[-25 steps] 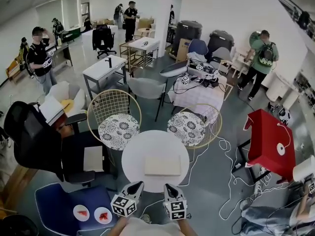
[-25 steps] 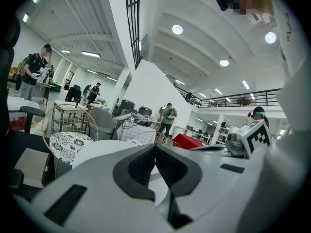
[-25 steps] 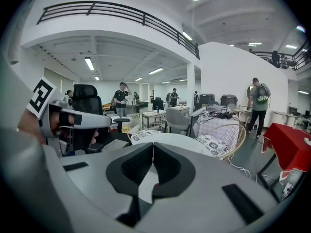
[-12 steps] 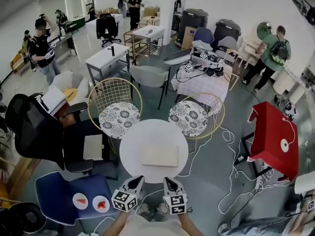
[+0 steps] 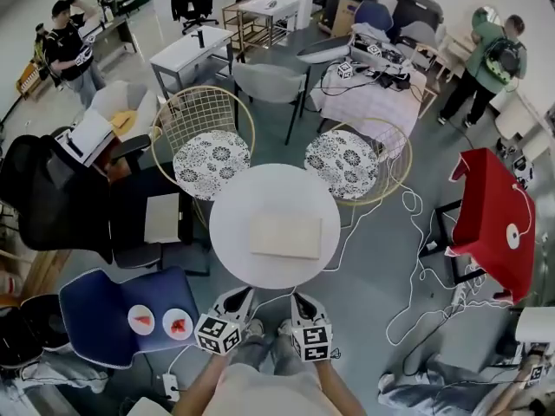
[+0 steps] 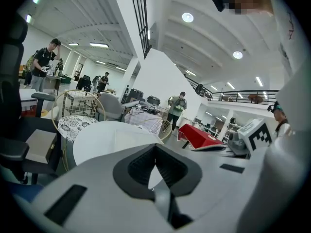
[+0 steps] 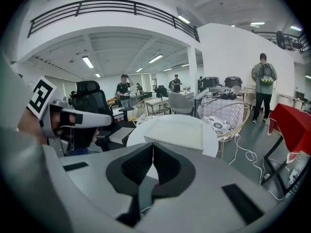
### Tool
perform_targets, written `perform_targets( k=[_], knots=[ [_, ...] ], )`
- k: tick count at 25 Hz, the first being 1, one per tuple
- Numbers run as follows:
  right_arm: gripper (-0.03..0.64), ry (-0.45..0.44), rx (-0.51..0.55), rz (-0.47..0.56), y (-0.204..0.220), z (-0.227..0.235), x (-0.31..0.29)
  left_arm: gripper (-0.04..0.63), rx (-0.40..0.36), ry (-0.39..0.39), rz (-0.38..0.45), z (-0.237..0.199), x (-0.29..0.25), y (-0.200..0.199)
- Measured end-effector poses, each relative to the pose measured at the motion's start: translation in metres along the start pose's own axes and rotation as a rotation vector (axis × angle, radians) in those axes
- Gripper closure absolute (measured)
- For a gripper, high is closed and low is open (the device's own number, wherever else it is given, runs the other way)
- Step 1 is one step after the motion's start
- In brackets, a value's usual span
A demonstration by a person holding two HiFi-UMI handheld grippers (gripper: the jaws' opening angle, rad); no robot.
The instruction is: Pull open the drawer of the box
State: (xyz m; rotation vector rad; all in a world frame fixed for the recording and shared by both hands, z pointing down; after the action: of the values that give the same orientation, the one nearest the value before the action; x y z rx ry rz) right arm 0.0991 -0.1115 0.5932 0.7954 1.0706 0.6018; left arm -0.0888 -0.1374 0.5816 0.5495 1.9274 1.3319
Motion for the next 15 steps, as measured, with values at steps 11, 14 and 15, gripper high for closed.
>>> perform_targets(
  k=[11,14,15],
  knots=[
    [0.6,0.031,-0.079,-0.126,0.063,0.003,-0.003,0.583,0.073,0.013,-0.109,0.002,0.003,0.057],
    [0.601,0.042,-0.106,-0.168,0.089,0.002,0.002,0.583,0.096,0.024,-0.138,0.007,0.005,0.076],
    [0.601,0.043,-0.114,-0.181,0.098,0.002,0.003,0.583,0.105,0.025,-0.146,0.009,0.006,0.083]
  ],
)
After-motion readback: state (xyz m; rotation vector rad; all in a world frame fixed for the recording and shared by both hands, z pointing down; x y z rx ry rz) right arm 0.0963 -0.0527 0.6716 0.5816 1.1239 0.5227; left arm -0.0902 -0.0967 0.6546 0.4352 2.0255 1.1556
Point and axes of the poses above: the fingertips, and each gripper's own axes: x backward along the fingers, z to its right, y out of its underside, the point moved 7 cm from there along x, backward along the fingers, and after that the axes turned 11 degrees about -x, right-handed, at the moved point
